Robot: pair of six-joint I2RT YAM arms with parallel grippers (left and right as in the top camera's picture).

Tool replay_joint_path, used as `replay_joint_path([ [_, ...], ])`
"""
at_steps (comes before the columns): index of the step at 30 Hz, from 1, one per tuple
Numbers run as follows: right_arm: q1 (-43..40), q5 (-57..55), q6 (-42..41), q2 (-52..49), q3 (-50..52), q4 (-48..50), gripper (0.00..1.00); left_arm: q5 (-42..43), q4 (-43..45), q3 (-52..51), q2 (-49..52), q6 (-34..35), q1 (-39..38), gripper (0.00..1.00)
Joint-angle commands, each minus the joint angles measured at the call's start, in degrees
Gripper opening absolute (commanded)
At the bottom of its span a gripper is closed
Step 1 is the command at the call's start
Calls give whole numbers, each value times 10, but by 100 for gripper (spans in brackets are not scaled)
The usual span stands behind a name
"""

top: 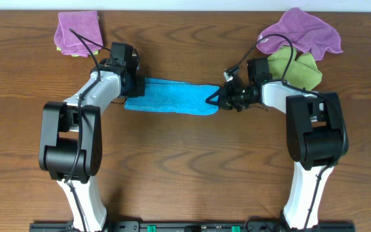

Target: Fold the cloth

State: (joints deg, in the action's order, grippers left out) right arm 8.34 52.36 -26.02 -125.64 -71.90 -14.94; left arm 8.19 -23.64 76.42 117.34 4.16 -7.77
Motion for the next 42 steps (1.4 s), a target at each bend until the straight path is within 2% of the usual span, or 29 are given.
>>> replay_joint_path([
  [1, 2, -28, -24, -4, -34, -10, 1, 17, -12, -2, 15, 19, -2, 6],
  [6, 9, -56, -8, 21, -97, -70, 2, 28, -11, -2, 15, 27, -9, 6],
  [12, 59, -250, 70, 42, -225, -258, 1, 28, -1, -2, 15, 62, -21, 6],
  [14, 89, -317, 73, 42, -253, -287, 1, 28, 4, -2, 15, 77, -23, 6],
  [18, 135, -381, 81, 42, -280, -295, 2, 39, 4, -2, 15, 89, -35, 6],
  [28, 166, -403, 85, 42, -282, -298, 2, 70, 33, -2, 15, 140, -61, 6],
  [35, 165, -402, 99, 42, -286, -319, 2, 79, 38, -1, 15, 140, -64, 6],
  [42, 159, -402, 103, 42, -286, -326, 2, 78, 38, 3, 7, 113, -57, 6],
])
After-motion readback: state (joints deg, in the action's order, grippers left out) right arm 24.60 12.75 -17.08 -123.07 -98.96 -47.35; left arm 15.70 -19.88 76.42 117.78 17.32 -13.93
